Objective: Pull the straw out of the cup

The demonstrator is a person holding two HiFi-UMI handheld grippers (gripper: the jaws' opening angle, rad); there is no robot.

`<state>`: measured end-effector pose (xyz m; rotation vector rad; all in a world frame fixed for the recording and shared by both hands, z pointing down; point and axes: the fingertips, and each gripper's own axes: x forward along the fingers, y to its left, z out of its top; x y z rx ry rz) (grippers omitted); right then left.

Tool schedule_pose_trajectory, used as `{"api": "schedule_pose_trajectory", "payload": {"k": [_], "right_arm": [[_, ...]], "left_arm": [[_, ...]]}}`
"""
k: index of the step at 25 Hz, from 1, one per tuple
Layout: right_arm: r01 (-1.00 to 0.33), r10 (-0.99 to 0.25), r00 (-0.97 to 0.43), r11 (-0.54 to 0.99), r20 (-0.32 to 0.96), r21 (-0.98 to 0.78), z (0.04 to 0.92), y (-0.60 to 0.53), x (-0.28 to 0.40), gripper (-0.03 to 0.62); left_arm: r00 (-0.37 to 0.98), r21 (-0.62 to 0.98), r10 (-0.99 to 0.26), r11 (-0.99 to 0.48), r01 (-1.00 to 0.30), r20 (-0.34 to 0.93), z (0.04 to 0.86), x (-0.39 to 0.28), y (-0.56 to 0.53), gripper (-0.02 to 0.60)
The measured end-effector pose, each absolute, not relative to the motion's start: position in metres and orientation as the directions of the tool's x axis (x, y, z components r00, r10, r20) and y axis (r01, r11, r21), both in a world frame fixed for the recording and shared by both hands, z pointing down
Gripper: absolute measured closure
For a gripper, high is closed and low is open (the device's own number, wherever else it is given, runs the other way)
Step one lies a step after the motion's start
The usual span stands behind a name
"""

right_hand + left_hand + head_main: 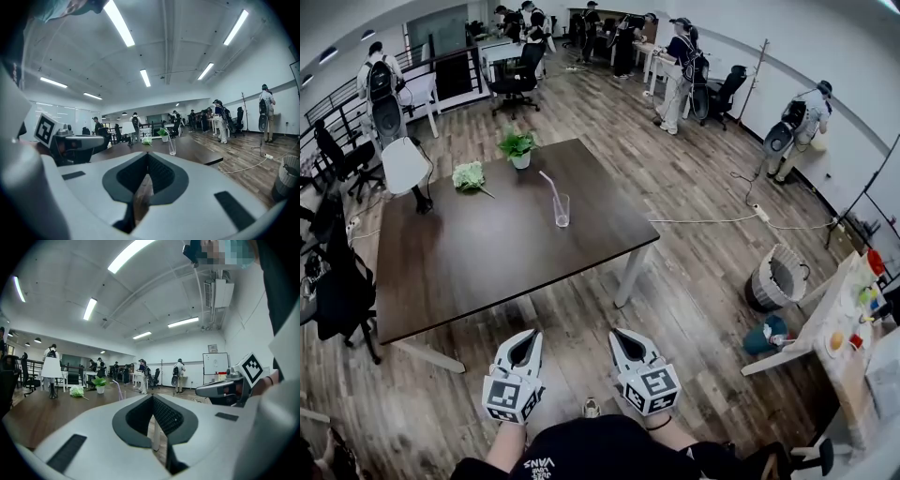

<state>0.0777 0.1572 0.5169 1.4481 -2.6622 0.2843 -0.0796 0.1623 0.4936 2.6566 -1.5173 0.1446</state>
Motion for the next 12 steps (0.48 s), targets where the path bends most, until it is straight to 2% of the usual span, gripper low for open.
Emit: {"api": "schedule_pose_trajectory", "payload": {"k": [12], "right_arm": [[-0.799,-0.777,-0.601,0.588,0.186,-0.123,0.525,0.096,0.087,0.577]], "left_arm": [[0.437,0.050,-0.889,-0.435,-0.899,0.138,0.506,-0.071,0.114,0.571]]}}
